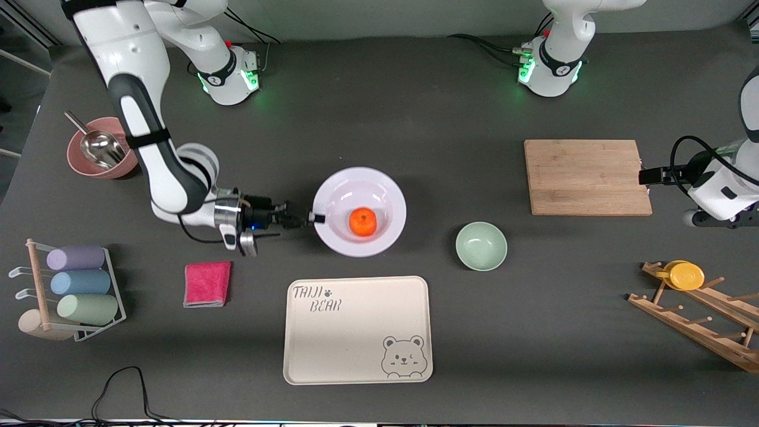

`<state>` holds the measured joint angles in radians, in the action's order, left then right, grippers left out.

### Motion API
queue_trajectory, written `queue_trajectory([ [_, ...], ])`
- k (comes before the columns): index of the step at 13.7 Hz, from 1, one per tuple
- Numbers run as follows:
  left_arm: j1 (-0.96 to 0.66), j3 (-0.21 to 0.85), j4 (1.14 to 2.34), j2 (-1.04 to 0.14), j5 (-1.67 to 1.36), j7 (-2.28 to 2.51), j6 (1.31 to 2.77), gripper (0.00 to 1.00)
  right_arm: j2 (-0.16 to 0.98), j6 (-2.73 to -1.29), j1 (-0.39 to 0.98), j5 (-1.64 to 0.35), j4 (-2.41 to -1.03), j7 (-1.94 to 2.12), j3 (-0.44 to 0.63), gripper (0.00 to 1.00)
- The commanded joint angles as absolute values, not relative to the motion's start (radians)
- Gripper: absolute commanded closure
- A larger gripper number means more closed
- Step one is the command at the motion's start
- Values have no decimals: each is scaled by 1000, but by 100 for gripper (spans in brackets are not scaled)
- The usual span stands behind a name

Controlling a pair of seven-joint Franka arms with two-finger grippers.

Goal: Place orange and plate with both arms
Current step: 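Slide the plate with the right gripper onto the cream bear placemat, then release the plate rim with the right gripper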

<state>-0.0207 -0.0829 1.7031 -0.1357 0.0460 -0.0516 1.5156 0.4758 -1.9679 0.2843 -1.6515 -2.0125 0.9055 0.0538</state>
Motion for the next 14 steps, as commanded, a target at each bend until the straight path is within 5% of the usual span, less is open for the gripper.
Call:
queue_trajectory([
  [1, -26, -83, 1678, -144, 61, -63, 1490, 0, 693, -1950, 282, -1638, -1728, 815, 77, 100],
  [8, -18, -83, 1678, -152, 61, -67, 1480, 0, 1064, -1905, 281, -1641, -1096, 568, 175, 100],
  [14, -12, -84, 1678, -155, 61, -71, 1465, 0, 1132, -1916, 270, -1640, -1020, 543, 175, 100],
])
